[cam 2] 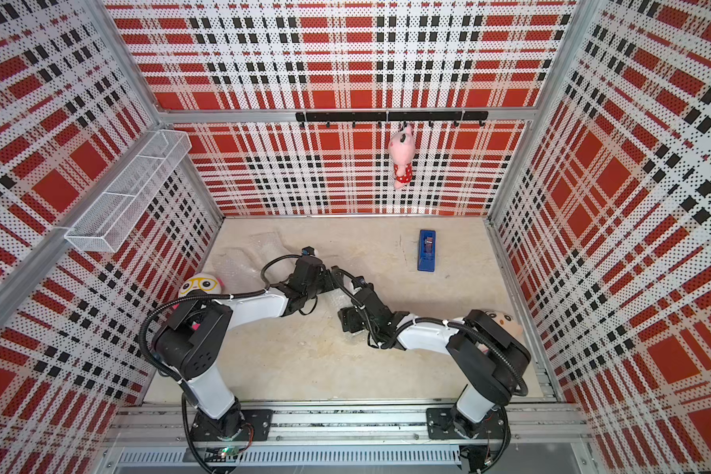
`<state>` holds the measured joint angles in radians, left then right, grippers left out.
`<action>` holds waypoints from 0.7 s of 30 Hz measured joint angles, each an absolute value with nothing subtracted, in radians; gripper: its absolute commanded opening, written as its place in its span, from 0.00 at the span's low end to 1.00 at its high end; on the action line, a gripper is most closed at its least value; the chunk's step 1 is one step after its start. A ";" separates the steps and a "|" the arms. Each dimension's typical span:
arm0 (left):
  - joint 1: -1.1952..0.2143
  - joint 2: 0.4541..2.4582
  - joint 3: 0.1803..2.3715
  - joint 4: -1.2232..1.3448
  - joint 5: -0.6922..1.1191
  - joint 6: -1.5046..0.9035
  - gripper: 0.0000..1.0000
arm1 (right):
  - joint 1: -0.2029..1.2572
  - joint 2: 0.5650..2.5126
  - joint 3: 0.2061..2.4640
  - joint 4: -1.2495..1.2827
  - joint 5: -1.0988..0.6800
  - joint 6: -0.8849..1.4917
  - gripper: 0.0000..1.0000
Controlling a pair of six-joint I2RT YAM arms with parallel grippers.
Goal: Wrap vases in bubble wrap
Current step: Wrap the vase in bubble wrap.
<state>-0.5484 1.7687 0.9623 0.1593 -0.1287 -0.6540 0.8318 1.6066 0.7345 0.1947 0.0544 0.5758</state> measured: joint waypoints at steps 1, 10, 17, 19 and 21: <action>-0.548 1.764 0.968 0.155 -0.128 -0.652 0.98 | 0.822 1.604 0.720 0.217 0.037 0.589 0.72; -0.579 1.707 0.973 0.132 -0.141 -0.631 0.98 | 0.727 1.597 0.570 0.491 -0.115 0.746 0.71; -0.614 1.710 0.973 0.089 -0.147 -0.627 0.98 | 0.693 1.631 0.515 0.651 -0.182 0.850 0.71; -0.617 1.722 0.973 0.079 -0.147 -0.627 0.98 | 0.693 1.645 0.512 0.681 -0.195 0.873 0.71; -0.619 1.744 0.977 0.068 -0.151 -0.626 0.98 | 0.692 1.654 0.508 0.707 -0.206 0.893 0.72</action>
<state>-0.6193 1.7439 0.9768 0.0681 -0.1509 -0.6258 0.6922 1.6543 0.5076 0.7071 -0.2062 0.8928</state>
